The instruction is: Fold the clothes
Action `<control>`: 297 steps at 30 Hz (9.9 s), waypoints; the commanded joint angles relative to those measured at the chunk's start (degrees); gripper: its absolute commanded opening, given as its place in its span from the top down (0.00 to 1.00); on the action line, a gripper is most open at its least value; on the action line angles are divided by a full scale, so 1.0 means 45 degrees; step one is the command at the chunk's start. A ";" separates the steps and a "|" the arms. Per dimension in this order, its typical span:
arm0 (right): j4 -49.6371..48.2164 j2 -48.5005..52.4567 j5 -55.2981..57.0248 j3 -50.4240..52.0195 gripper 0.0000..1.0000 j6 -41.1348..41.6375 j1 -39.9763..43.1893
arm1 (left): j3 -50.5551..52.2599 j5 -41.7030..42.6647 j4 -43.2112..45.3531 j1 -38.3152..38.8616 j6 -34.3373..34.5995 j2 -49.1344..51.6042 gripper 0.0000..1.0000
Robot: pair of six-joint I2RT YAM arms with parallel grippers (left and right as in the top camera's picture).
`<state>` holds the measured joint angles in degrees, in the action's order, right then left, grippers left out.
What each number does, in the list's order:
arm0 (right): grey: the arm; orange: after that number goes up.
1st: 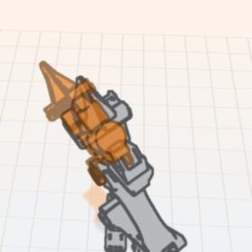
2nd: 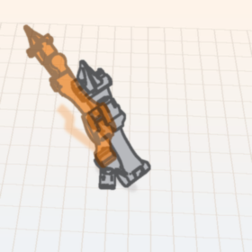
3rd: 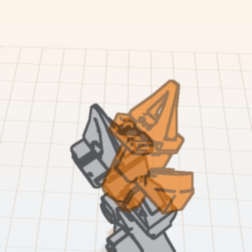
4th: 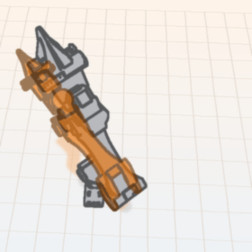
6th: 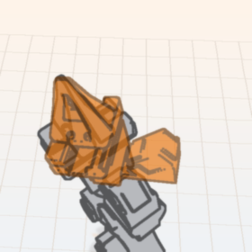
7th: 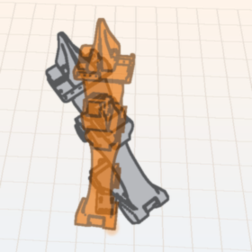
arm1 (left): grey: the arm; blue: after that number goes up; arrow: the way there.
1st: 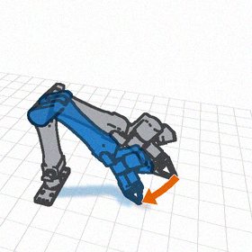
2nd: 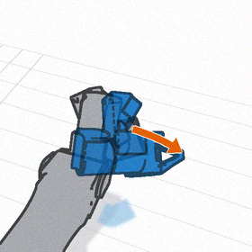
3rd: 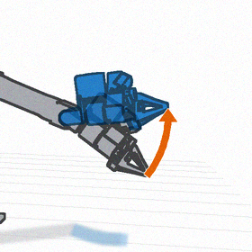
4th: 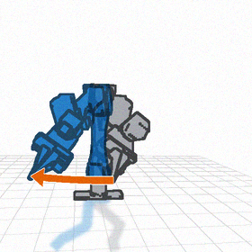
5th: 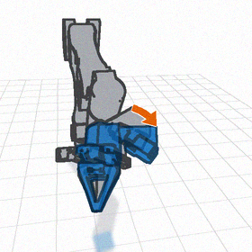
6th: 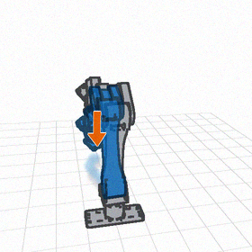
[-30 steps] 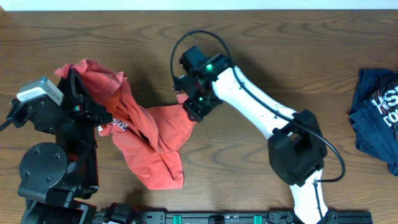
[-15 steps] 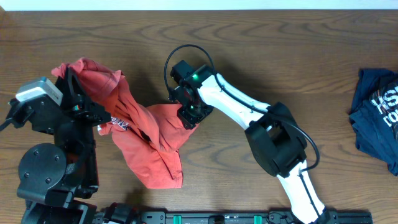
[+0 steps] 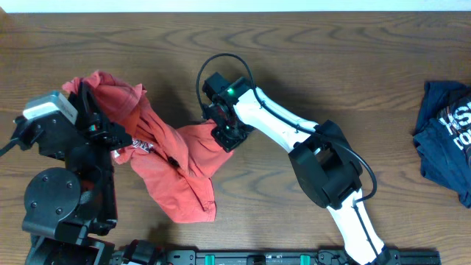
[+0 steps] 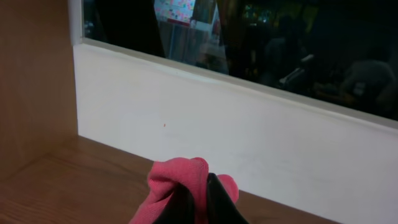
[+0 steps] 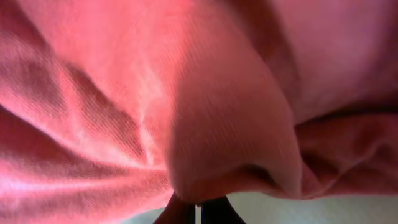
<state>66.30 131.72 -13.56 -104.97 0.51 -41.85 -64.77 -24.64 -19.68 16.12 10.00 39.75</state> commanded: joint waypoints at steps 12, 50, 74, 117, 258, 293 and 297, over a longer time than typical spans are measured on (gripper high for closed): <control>0.0845 -0.5576 0.1515 -0.2812 0.72 0.2249 0.5654 | 0.0010 -0.0437 -0.0515 -0.0078 -0.0525 0.0277 0.94; -0.5095 -0.4789 0.1486 0.6776 0.53 -0.1467 0.0520 | 0.0010 -0.0345 -0.1039 -0.0078 -0.0500 0.0612 0.94; -0.5814 -0.5061 0.2623 0.6693 0.99 -0.0355 0.0670 | 0.0010 -0.0350 -0.1044 -0.0078 -0.0515 0.0612 0.94; -0.3147 -0.7475 0.4197 0.8111 0.99 -0.1831 0.4036 | 0.0034 -0.0296 -0.2234 -0.0063 -0.0495 0.1073 0.94; -0.6878 -0.5872 0.5707 -0.0957 0.99 0.0860 0.8024 | -0.6207 0.1991 0.2739 -0.0481 -0.1627 1.1584 0.94; 0.6892 -0.2997 0.6256 -0.7232 0.99 0.1870 1.0681 | -1.0365 0.6800 -1.3255 -0.1569 -0.0908 1.3177 0.94; 0.6892 -0.2997 0.5343 -0.5479 0.99 0.1875 1.0739 | -0.8194 0.8204 -1.3478 -0.1554 -0.0923 1.3177 0.94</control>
<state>96.97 117.75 12.84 -133.10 8.58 5.76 -106.48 6.50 -79.57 9.17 4.95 99.55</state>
